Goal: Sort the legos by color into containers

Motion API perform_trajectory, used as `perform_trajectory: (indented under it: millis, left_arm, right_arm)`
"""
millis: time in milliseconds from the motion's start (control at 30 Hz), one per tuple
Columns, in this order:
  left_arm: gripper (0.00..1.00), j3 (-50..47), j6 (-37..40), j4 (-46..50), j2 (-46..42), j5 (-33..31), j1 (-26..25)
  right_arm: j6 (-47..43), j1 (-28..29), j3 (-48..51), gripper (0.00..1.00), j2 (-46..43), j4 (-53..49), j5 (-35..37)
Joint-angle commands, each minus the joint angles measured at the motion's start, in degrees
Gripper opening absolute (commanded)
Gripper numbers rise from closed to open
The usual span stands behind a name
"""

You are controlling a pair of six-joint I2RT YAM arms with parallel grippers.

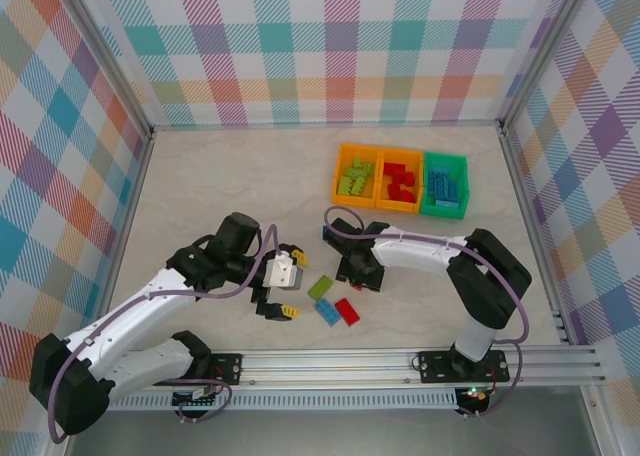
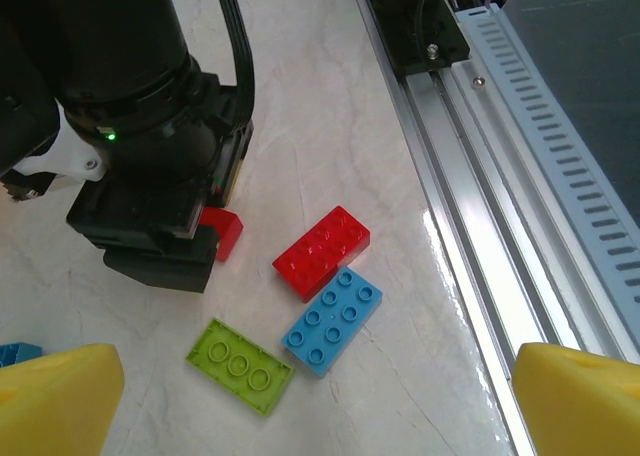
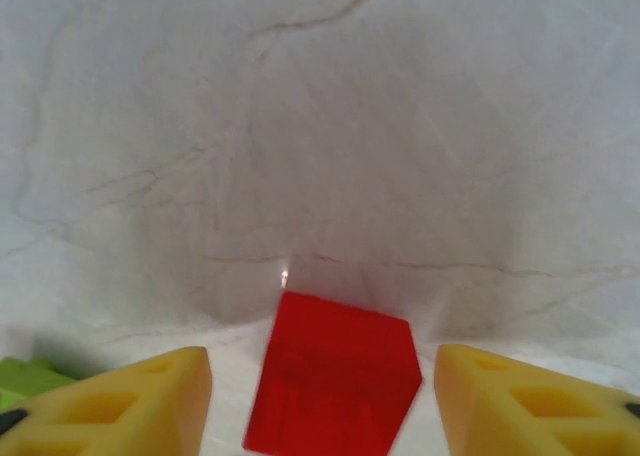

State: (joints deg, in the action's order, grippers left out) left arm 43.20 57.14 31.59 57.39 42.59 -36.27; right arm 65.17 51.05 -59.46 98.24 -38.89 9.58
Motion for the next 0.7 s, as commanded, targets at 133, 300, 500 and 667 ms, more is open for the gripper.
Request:
perform_trajectory:
  millis: [133,300,500,667]
  left_arm:
    - [1.00,0.20,4.01,2.54,0.30,3.72,0.61]
    - [1.00,1.44,4.36,4.13,2.20,5.60,0.59]
    - [1.00,-0.32,0.84,-1.03,0.23,1.43,0.59]
    - [1.00,-0.64,-20.94,-13.96,-1.44,-7.22,0.68]
  right_arm:
    - [4.67,0.25,3.56,0.35,-0.79,2.77,2.48]
    - [1.37,0.20,5.27,0.25,-5.39,3.23,4.88]
    - [-10.16,-5.78,3.02,0.24,-14.47,0.57,13.10]
    - [-25.87,-18.22,-1.73,0.24,-15.49,6.67,13.79]
